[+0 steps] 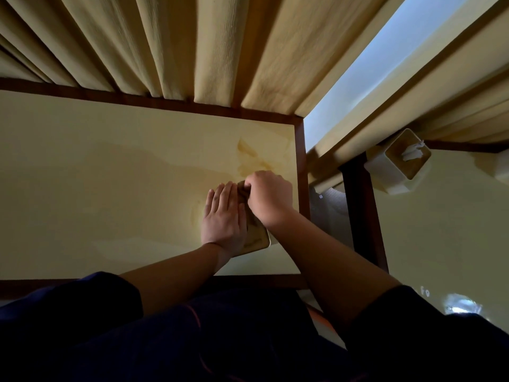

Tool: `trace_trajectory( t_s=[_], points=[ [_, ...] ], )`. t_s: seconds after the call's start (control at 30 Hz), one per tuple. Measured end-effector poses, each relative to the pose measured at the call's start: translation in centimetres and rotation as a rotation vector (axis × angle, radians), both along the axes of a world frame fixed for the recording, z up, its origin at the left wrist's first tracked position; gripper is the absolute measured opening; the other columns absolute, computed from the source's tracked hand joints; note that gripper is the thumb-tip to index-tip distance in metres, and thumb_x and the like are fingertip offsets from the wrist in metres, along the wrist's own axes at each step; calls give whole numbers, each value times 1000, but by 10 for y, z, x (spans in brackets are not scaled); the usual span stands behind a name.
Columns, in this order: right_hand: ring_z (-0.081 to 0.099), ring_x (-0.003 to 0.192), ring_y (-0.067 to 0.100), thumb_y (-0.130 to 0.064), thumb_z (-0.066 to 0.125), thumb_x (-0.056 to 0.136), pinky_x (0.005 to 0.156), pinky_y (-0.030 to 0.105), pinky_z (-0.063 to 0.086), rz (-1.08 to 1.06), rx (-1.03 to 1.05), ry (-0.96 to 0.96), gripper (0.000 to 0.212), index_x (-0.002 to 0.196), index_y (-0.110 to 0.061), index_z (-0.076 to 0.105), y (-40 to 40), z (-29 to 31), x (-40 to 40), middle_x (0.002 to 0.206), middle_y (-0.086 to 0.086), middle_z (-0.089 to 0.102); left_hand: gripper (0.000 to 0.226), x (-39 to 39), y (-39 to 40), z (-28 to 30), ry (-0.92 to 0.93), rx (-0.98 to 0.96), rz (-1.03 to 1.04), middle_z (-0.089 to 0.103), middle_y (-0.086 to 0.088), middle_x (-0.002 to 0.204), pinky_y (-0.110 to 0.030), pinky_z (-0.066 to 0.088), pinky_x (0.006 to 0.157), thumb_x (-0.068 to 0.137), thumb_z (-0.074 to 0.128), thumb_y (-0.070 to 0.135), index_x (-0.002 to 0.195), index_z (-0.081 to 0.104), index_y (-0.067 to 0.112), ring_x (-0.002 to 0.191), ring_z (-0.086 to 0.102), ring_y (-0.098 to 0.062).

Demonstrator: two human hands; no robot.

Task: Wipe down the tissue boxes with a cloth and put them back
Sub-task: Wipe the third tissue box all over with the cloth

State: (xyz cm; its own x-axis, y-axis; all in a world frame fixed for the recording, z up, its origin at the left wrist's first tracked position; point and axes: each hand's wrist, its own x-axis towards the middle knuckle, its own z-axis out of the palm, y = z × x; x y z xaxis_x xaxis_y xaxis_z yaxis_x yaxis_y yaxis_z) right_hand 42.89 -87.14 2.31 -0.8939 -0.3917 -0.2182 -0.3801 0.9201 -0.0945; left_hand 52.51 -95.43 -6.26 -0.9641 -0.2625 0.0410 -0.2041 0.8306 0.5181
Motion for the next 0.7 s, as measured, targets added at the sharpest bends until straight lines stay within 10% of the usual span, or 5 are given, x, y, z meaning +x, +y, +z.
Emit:
trace_trajectory(
  t_s=[0.27,0.47,0.7],
  points=[
    [58,69,12,-30,51,107,57,24,33,38,-83,-164,20,89,-27,59,49,3,60,83,-10,54,63,-2,-2,-1,-15,35,-21,47,-19,155,-47,15,128,106,24,36,153,42,-1,148,38,-38],
    [68,87,9,-30,65,102,59,13,35,77,-82,-272,19,117,-38,72,77,11,93,123,-15,69,62,-4,-3,-4,-9,11,-36,44,-17,159,-43,11,129,106,25,36,155,40,1,150,36,-34],
    [61,71,12,-35,73,95,57,23,40,74,51,-285,16,86,-24,65,49,19,58,85,-7,65,59,-7,-2,-6,29,9,-43,52,-20,151,-40,10,126,105,31,33,149,49,-2,142,47,-39]
  ],
)
